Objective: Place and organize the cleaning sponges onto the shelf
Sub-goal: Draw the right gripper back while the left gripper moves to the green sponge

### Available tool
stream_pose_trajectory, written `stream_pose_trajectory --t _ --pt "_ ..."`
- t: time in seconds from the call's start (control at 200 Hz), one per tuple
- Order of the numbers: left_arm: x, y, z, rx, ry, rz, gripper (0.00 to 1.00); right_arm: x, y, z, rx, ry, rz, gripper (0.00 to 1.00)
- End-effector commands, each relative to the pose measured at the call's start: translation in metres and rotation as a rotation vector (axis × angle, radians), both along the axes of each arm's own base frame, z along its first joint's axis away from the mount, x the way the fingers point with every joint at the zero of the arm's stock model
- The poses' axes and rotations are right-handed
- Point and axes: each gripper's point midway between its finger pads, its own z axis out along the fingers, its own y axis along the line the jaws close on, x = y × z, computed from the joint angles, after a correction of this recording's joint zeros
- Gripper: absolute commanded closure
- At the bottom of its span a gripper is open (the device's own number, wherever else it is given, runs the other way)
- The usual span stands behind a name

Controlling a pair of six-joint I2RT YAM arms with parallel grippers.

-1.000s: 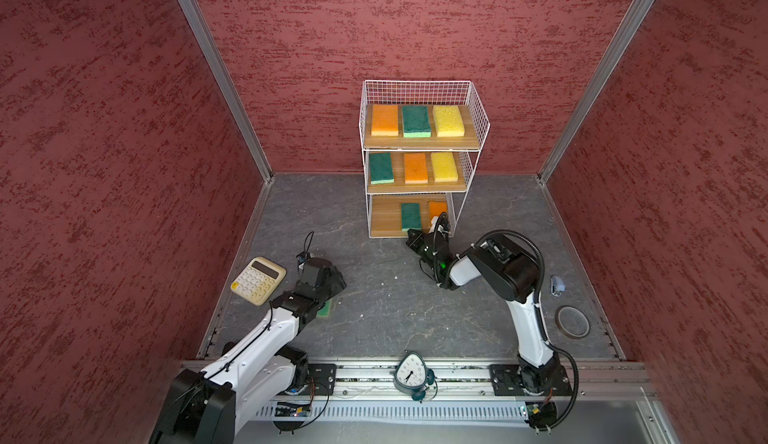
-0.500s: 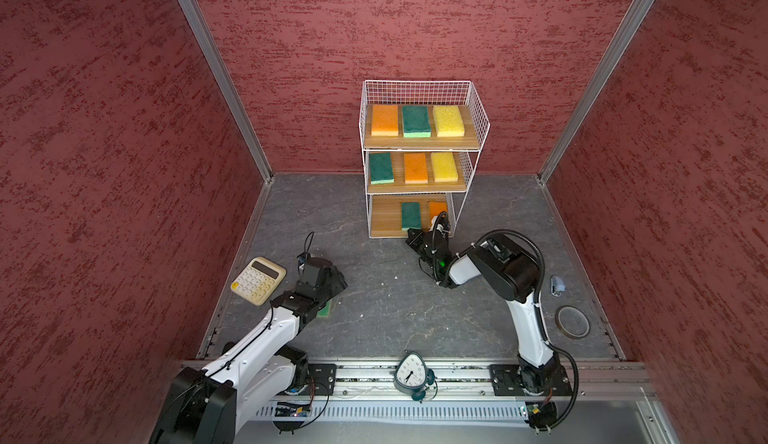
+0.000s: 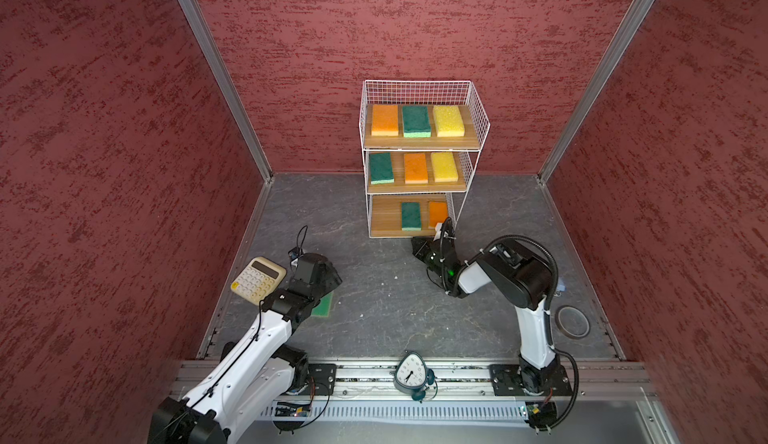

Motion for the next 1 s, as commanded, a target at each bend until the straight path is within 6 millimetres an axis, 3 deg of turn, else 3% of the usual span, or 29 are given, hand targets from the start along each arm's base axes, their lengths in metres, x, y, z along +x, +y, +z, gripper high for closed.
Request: stream_pose_trajectory --t 0.0,0.276,0.591,0.992 --pt "-0.019 0.021 -0.003 0.072 0.08 0.08 0.23 -0.01 0.013 0.037 -0.007 -0.088 0.091 0.73" --pt "-0.025 0.029 -0.002 0.027 0.126 0.146 0.22 -0.046 0.021 0.069 -0.16 -0.113 0.309 0.49" --pt "-0.035 0.053 -0.013 -0.02 0.174 0.253 0.21 -0.068 -0.02 0.098 -0.384 -0.107 0.304 0.28" --pt "-0.016 0.05 -0.033 -0.129 0.143 0.208 0.22 -0.069 -0.043 0.116 -0.36 -0.08 0.265 0.22"
